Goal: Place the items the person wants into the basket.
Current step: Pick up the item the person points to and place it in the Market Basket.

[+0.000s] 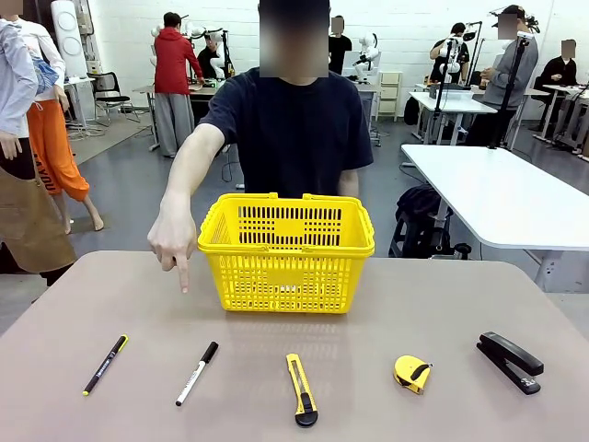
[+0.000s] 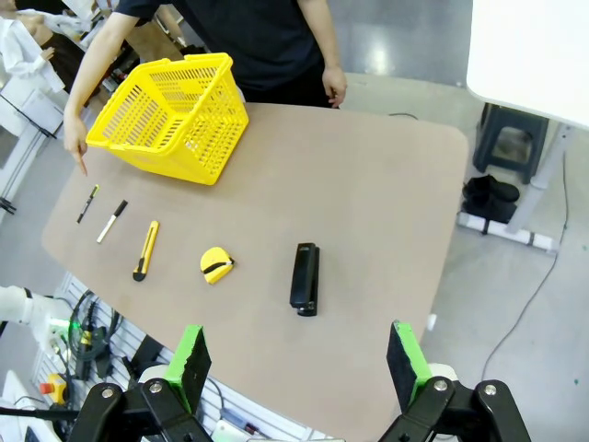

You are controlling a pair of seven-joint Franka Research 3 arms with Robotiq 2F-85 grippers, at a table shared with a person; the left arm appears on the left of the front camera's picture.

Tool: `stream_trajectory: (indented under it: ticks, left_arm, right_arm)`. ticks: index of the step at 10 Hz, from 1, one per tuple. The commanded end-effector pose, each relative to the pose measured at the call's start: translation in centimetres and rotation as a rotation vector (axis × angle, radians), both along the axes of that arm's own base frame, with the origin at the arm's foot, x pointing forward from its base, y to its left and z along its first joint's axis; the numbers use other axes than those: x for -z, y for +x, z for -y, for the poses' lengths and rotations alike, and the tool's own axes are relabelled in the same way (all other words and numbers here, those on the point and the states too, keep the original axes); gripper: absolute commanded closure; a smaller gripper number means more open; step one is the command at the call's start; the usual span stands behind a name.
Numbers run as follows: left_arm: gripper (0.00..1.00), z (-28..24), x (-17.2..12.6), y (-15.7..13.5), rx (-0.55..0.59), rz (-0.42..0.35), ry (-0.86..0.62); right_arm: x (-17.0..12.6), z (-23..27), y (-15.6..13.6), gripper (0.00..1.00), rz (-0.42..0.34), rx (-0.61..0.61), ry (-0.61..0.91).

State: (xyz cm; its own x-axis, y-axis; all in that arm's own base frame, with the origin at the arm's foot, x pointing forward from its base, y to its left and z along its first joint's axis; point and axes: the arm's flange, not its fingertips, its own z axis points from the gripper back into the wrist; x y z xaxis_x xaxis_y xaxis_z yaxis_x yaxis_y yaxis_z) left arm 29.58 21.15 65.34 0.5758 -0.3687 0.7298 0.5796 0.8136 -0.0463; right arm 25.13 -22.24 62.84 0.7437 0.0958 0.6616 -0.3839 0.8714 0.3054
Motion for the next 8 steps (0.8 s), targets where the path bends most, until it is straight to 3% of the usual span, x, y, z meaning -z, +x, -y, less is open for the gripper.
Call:
stream_trajectory:
  ticks: [1, 2, 4, 7, 8]
  left_arm:
    - [0.00, 8.8, -0.3, 0.9, 0.121, -0.047, 0.193]
    - [0.00, 14.3, 0.7, 1.4, 0.178, -0.097, 0.289]
    - [0.00, 24.4, 5.9, 2.7, 0.162, -0.251, 0.467]
    - [0.00, 31.7, 14.7, 2.8, 0.052, -0.439, 0.580]
    - [0.00, 33.4, 16.8, 1.9, 0.008, -0.465, 0.581]
  right_arm:
    - [0.1, 0.0, 0.0, 0.00, 0.001, -0.008, -0.005]
    - [0.1, 0.0, 0.0, 0.00, 0.001, -0.008, -0.005]
    - [0.1, 0.0, 0.0, 0.00, 0.001, -0.008, -0.005]
    - [0.1, 0.0, 0.0, 0.00, 0.001, -0.008, -0.005]
    - [0.1, 0.0, 0.0, 0.00, 0.001, -0.008, -0.005]
